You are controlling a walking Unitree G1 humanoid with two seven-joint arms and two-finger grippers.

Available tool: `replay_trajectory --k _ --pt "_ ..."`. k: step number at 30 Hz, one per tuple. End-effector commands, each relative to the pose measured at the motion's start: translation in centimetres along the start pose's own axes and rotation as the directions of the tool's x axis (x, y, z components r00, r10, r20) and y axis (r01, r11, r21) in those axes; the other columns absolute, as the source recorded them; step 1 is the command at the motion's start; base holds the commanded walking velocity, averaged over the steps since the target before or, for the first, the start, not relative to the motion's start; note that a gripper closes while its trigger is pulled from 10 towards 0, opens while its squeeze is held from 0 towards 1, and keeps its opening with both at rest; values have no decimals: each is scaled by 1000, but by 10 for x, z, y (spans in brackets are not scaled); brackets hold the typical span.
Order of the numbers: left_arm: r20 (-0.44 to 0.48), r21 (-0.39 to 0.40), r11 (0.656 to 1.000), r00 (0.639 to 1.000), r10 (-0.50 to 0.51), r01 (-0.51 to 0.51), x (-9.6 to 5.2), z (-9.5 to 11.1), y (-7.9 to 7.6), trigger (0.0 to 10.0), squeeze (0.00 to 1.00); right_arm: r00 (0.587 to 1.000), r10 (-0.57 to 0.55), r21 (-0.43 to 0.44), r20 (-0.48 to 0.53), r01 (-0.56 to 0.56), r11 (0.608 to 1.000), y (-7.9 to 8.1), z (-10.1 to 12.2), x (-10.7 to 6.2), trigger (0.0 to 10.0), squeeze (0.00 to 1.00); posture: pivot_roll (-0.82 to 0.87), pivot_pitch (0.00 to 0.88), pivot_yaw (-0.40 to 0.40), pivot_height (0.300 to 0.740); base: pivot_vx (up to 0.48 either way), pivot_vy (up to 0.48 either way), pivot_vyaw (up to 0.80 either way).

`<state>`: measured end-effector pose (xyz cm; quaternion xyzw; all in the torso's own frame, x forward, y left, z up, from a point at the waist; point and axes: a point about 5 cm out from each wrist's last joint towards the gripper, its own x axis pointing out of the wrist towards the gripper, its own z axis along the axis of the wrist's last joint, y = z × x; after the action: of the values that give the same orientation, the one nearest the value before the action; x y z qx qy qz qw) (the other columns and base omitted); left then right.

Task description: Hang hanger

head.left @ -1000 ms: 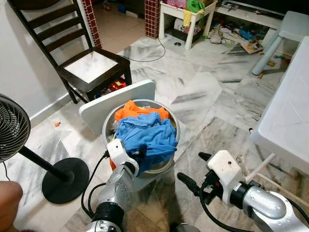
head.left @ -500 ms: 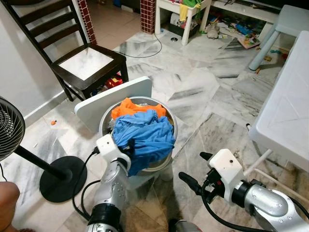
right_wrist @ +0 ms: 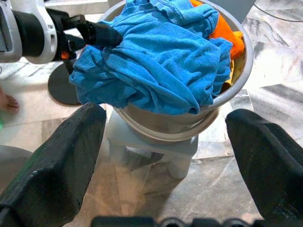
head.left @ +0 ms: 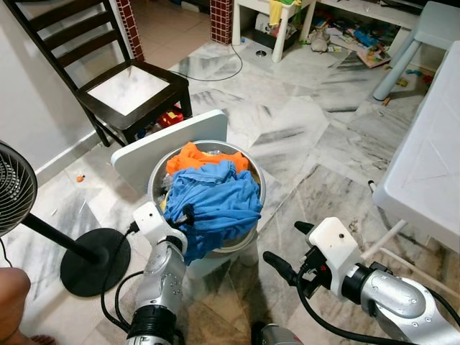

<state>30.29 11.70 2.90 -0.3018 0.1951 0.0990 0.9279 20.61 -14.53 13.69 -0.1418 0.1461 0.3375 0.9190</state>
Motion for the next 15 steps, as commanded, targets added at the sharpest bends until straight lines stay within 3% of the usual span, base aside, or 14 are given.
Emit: replay_trajectory --k 1,2,3,4,5,7,8,15 --pt "-19 -17 1000 1000 -7 6 2 -1 0 10000 1000 1000 13 -15 19 -12 1000 4 5 -2 10000 0 -299 221 9 740 0 0 0" --pt "-23 -22 1000 1000 -11 10 3 -1 -1 10000 1000 1000 13 -16 19 -12 1000 4 5 -2 10000 0 -299 221 9 740 0 0 0" --pt "-26 -28 999 999 -22 21 4 1 -2 10000 722 1000 11 -16 20 -11 1000 4 5 -2 10000 0 -301 224 10 740 0 0 0" --pt "-25 -30 999 999 -26 25 6 2 -3 10000 86 1000 10 -17 19 -10 1000 3 5 -2 10000 0 -301 224 10 740 0 0 0" --pt "-21 -31 999 999 -29 29 7 4 -3 10000 0 1000 9 -17 19 -8 1000 3 5 -2 10000 0 -301 224 10 740 0 0 0" --pt "1 -46 997 998 -56 56 10 9 -5 10000 0 1000 3 -19 20 -2 1000 3 5 -2 10000 0 -304 227 12 740 0 0 0" --pt "12 -50 997 998 -54 54 12 12 -4 0 0 1000 -1 -20 22 2 1000 2 5 -2 10000 0 -304 227 12 740 0 0 0" --pt "19 -74 995 998 -61 62 16 20 -2 0 0 1000 -4 -24 26 4 1000 3 6 -1 10000 0 -308 230 15 740 0 0 0"
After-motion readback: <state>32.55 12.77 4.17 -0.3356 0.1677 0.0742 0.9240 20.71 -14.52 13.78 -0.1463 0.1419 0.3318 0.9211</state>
